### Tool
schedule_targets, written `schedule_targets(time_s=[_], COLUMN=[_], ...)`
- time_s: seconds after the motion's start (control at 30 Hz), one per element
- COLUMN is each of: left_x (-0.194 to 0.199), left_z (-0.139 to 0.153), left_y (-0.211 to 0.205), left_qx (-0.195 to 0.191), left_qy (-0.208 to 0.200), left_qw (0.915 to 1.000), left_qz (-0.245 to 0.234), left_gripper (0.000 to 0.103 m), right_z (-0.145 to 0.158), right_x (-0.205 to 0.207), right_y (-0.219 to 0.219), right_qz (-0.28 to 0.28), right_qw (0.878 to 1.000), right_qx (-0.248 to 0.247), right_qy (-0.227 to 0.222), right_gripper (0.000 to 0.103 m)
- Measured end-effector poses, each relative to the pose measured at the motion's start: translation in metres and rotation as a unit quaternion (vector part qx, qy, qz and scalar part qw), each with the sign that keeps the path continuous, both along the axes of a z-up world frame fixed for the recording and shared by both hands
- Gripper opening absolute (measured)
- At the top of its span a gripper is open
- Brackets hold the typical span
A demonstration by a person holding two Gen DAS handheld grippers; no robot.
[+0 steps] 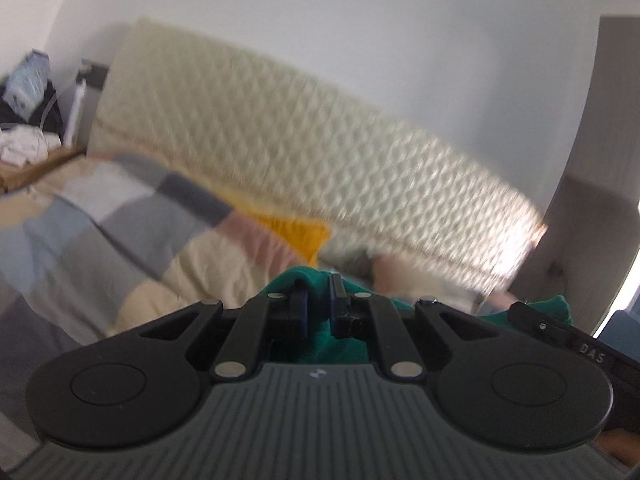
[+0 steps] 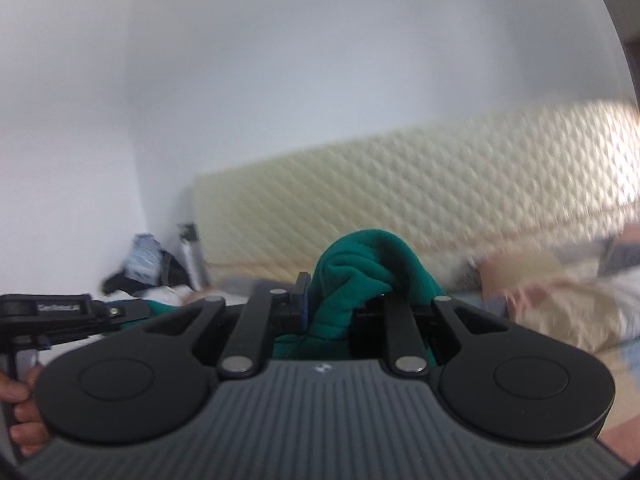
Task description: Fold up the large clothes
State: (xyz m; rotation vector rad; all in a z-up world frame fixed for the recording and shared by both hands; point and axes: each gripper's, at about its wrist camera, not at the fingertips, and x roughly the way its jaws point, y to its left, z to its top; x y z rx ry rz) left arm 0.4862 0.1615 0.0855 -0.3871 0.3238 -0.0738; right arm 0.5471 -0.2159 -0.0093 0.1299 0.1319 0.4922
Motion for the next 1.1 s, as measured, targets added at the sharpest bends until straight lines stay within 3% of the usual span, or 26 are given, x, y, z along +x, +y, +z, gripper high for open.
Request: schedule_targets(time_s=[0.07, 0.2, 0.33, 0.43, 0.5, 0.63, 0.77, 0.8, 0.83, 1.0, 1.1], left_x=[0.048, 0.129, 0.164, 0.16, 0.15, 0.137, 0.122, 0.116, 0.111, 0.067, 0.034], left_z=[-0.063, -0.165, -0.222, -0.229, -0.218, -0.197, -0.181, -0.178, -0.176, -0.144, -0.116], left_y=[-0.002, -0.001, 0.001, -0.002, -0.005, -0.008, -0.02, -0.022, -0.024, -0.036, -0.037], left_qx=[0.01, 0.021, 0.016, 0.021, 0.03, 0.015, 0.048, 0.05, 0.052, 0.071, 0.059], left_qy=[0.016, 0.066, 0.103, 0.12, 0.123, 0.129, 0.119, 0.117, 0.115, 0.099, 0.094], left_qw=[0.9997, 0.9972, 0.994, 0.9918, 0.9911, 0.9899, 0.9902, 0.9903, 0.9904, 0.9906, 0.9916], left_qz=[-0.012, -0.028, -0.033, -0.038, -0.041, -0.056, -0.055, -0.056, -0.055, -0.063, -0.067], left_gripper=[0.012, 0.012, 0.012, 0.012, 0.013, 0.046, 0.056, 0.057, 0.057, 0.057, 0.057], right_z=[-0.046, -0.12, -0.159, -0.173, -0.182, -0.183, -0.172, -0.168, -0.164, -0.143, -0.124], right_x=[0.033, 0.044, 0.063, 0.081, 0.09, 0.088, 0.081, 0.077, 0.071, 0.028, -0.009], right_y=[0.008, 0.006, 0.011, 0.016, 0.017, 0.02, 0.019, 0.018, 0.016, 0.011, 0.002], right_qz=[-0.018, -0.047, -0.055, -0.059, -0.063, -0.065, -0.057, -0.052, -0.048, -0.051, -0.046], right_qw=[1.0, 0.998, 0.995, 0.992, 0.991, 0.99, 0.989, 0.989, 0.99, 0.991, 0.992], right_qx=[0.003, -0.01, -0.036, -0.045, -0.047, -0.056, -0.06, -0.056, -0.052, -0.062, -0.054], right_qy=[0.022, 0.05, 0.077, 0.1, 0.111, 0.116, 0.124, 0.124, 0.123, 0.108, 0.101], right_gripper=[0.02, 0.02, 0.022, 0.022, 0.022, 0.03, 0.046, 0.055, 0.057, 0.057, 0.057])
